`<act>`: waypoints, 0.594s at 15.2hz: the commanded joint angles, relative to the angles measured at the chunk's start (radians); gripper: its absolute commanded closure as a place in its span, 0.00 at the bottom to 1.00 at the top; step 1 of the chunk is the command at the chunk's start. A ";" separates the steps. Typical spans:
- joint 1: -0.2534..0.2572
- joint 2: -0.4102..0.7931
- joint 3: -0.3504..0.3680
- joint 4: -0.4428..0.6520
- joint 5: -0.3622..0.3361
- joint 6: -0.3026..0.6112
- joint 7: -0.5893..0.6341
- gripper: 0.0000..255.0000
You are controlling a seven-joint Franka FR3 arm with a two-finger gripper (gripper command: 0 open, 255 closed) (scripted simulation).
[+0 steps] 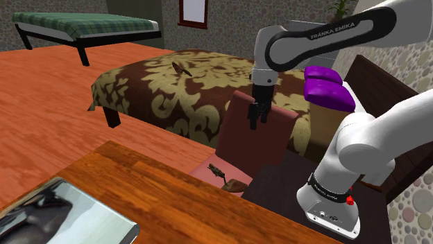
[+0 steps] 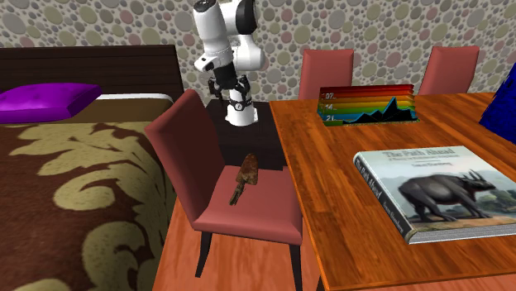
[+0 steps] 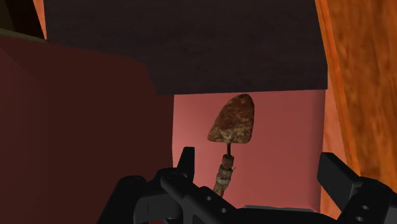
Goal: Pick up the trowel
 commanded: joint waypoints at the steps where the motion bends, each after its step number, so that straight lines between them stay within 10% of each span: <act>1: 0.007 0.057 0.008 -0.028 0.015 0.094 0.003 0.00; 9: 0.042 0.356 0.024 -0.072 0.091 0.461 -0.019 0.00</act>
